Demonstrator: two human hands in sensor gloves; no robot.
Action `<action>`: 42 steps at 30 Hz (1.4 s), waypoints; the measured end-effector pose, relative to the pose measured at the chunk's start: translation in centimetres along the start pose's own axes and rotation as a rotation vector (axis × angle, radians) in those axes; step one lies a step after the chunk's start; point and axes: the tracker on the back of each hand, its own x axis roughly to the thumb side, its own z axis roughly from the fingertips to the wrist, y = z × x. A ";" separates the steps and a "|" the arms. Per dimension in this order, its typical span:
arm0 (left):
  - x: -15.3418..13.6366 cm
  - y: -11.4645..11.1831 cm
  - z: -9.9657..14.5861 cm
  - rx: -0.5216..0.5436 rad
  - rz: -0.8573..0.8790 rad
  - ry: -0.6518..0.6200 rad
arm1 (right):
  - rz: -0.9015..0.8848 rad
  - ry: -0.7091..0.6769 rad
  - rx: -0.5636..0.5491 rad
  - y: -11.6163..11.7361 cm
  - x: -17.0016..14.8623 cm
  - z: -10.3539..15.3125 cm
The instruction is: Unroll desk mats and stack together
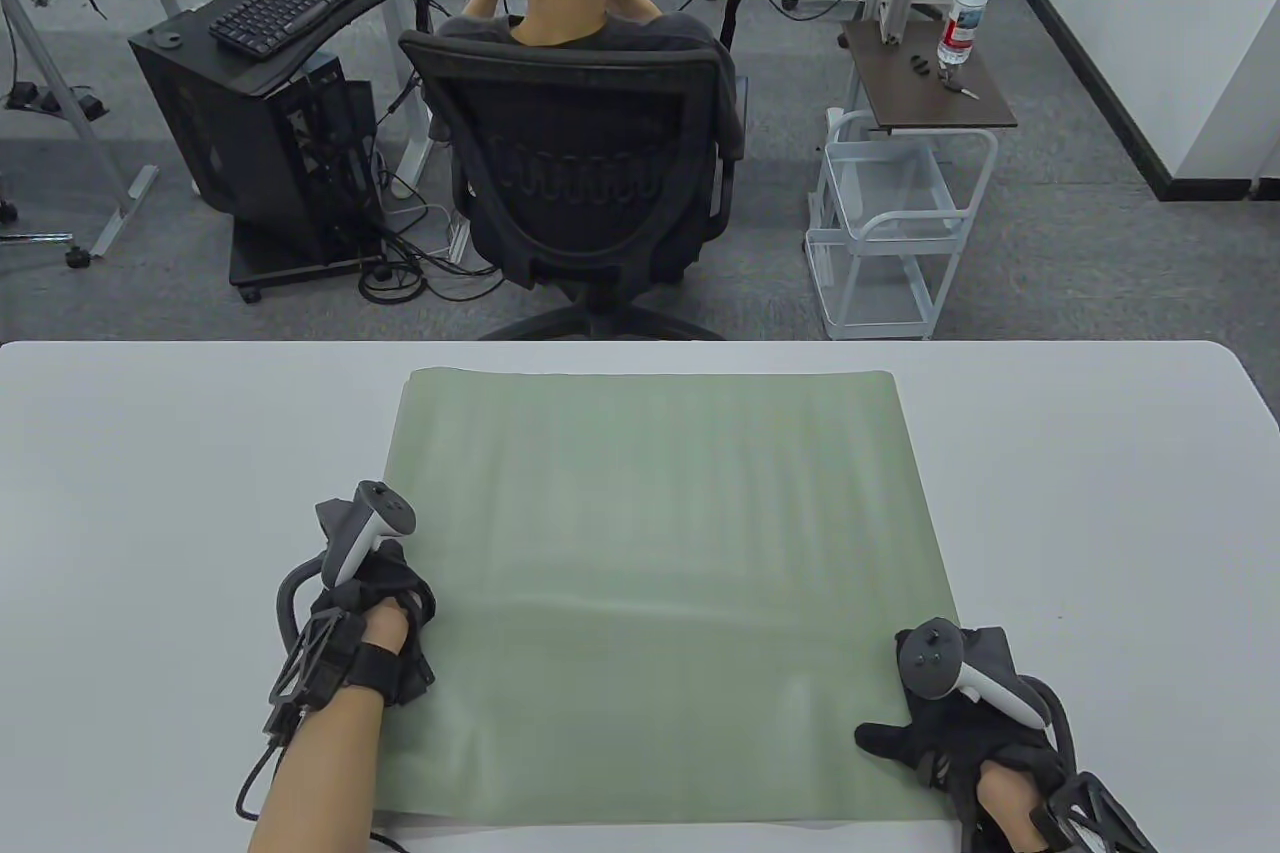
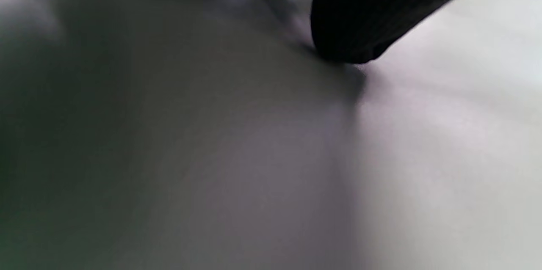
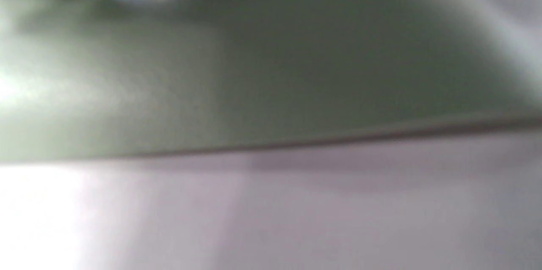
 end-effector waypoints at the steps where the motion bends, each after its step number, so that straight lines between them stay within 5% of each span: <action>1: 0.0 0.0 0.0 -0.003 -0.005 -0.001 | 0.006 0.000 -0.003 -0.1 0.1 0.1; 9: -0.9 -0.3 0.4 0.031 0.008 -0.022 | 0.031 -0.030 0.030 0.3 0.5 0.1; 22: -6.0 -2.9 6.0 -0.024 -0.078 -0.109 | 0.041 -0.016 0.047 0.3 0.6 0.1; 36: -7.6 -4.9 10.2 -0.101 -0.387 -0.110 | 0.039 -0.013 0.048 0.3 0.7 0.0; 42: -7.3 -5.7 11.0 -0.039 -0.460 -0.140 | 0.040 -0.013 0.050 0.3 0.7 0.0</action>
